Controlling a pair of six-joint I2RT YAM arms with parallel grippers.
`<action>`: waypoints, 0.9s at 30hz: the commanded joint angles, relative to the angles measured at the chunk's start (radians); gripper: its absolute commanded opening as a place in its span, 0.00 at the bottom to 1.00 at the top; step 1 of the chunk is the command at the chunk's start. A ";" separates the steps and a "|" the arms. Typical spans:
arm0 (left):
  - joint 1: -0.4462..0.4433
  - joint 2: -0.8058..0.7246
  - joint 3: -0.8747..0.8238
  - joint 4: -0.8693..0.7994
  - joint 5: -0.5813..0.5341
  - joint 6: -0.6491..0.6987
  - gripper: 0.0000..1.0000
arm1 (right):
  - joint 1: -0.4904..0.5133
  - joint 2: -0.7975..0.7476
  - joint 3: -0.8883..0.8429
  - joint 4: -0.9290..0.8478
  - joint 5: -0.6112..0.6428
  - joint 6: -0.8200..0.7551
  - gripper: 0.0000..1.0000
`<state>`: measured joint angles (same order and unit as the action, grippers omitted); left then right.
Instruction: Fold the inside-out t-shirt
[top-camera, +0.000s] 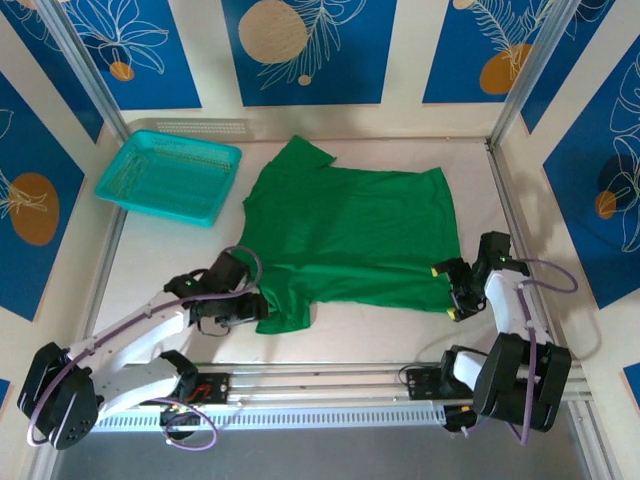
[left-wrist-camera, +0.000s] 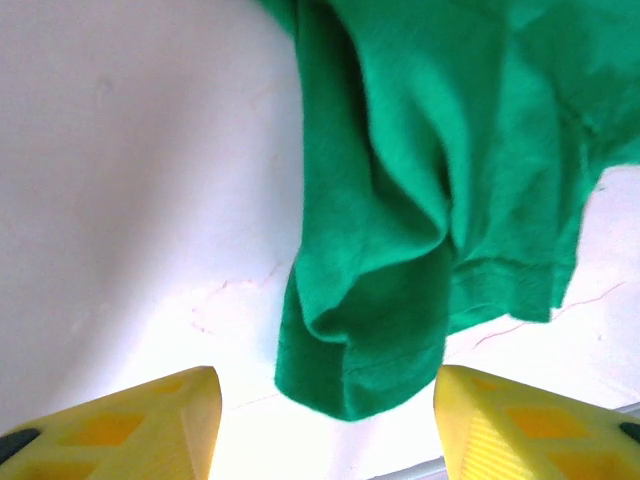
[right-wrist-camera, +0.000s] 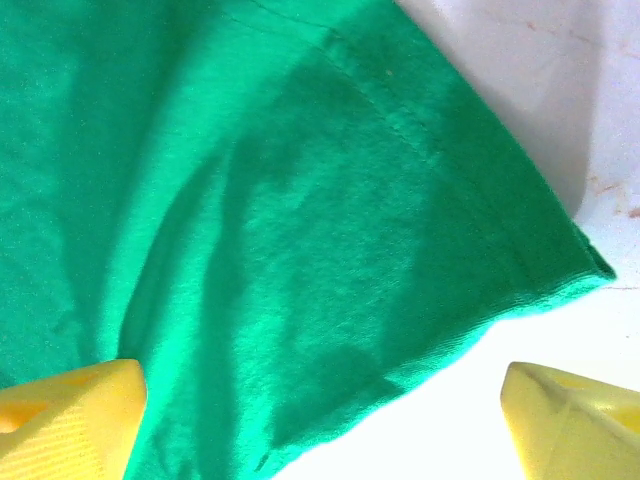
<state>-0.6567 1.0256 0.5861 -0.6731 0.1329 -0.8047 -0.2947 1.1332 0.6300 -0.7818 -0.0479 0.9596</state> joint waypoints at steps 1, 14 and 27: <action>-0.028 0.000 -0.043 0.034 -0.021 -0.078 0.58 | -0.003 0.037 -0.014 -0.013 -0.017 0.010 0.91; -0.244 0.218 -0.055 0.209 -0.057 -0.175 0.39 | -0.012 0.057 -0.019 -0.041 0.029 0.047 0.84; -0.258 0.128 -0.070 0.165 -0.082 -0.207 0.00 | -0.024 0.016 -0.110 -0.038 0.018 0.149 0.61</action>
<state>-0.9066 1.2003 0.5293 -0.4690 0.0647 -0.9951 -0.3077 1.1294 0.5507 -0.8429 -0.0082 1.0641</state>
